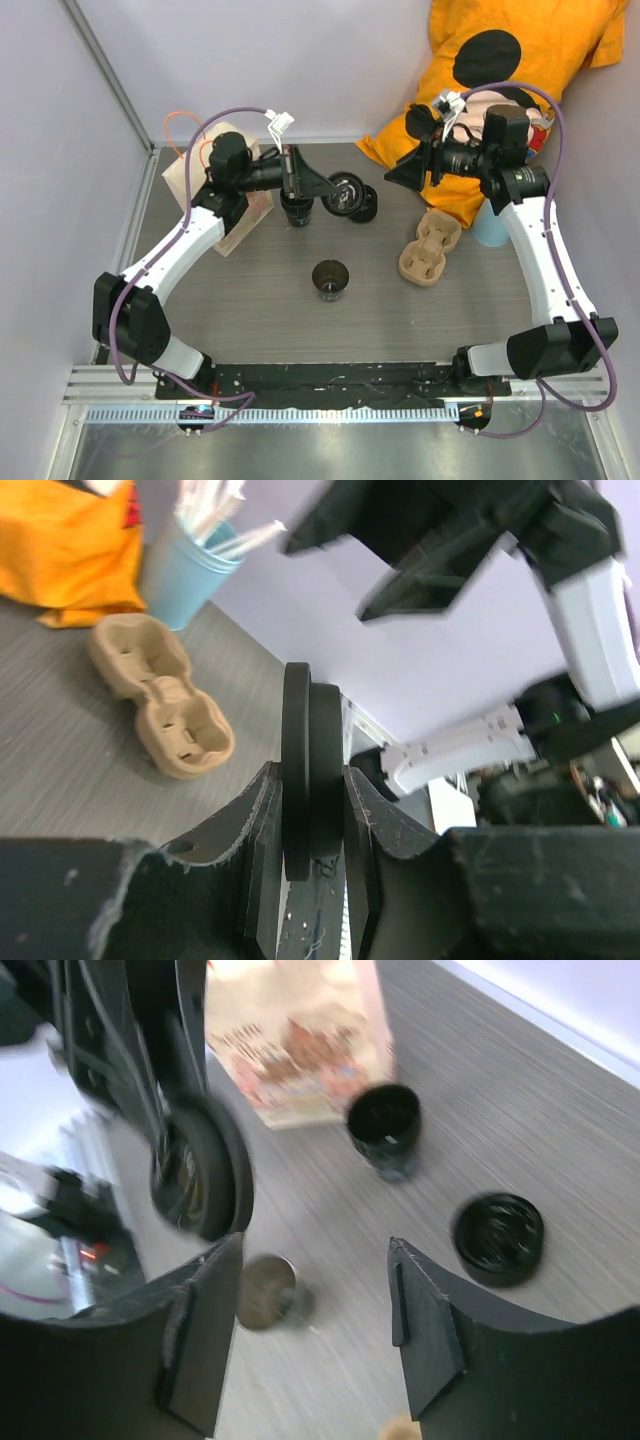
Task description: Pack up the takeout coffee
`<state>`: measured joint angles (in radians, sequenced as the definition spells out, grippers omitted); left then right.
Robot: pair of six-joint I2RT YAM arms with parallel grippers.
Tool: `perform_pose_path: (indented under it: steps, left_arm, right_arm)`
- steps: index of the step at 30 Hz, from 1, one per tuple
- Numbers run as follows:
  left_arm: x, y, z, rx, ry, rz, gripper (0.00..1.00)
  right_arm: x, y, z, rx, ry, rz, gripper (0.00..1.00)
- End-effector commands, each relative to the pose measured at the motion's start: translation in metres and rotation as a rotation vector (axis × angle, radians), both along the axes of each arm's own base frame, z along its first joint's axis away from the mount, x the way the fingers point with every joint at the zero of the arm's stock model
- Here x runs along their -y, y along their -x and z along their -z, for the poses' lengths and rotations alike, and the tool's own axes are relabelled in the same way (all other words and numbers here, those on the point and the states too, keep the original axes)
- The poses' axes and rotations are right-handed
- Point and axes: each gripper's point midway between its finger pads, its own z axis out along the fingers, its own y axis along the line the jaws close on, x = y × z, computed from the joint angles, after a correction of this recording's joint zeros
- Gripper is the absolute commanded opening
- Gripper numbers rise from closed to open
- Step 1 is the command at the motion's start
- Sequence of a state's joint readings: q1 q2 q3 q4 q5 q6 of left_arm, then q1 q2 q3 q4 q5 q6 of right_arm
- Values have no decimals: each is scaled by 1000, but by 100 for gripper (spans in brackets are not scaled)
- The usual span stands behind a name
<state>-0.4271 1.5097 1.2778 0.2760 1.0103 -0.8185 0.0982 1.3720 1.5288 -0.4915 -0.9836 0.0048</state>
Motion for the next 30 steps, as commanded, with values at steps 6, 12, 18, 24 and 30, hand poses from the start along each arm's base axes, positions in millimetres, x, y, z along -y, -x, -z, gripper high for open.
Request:
perform_pose_path:
  steps: [6,12,18,24,30]
  left_arm:
    - [-25,-42,40,-267,-7,-223,24]
    - [-24,-52,56,-327,7,-267,22]
    - [-26,-47,68,-358,2,-273,19]
    - [-25,-43,74,-379,-7,-267,15]
    - [-21,-40,75,-381,-10,-256,13]
  right_arm:
    - [-16,46,25,319,396,-68,57]
    - [-63,68,41,404,502,-186,51]
    - [-79,60,60,420,572,-218,48]
    - [-91,56,72,426,585,-254,48]
    - [-104,56,84,419,599,-293,46]
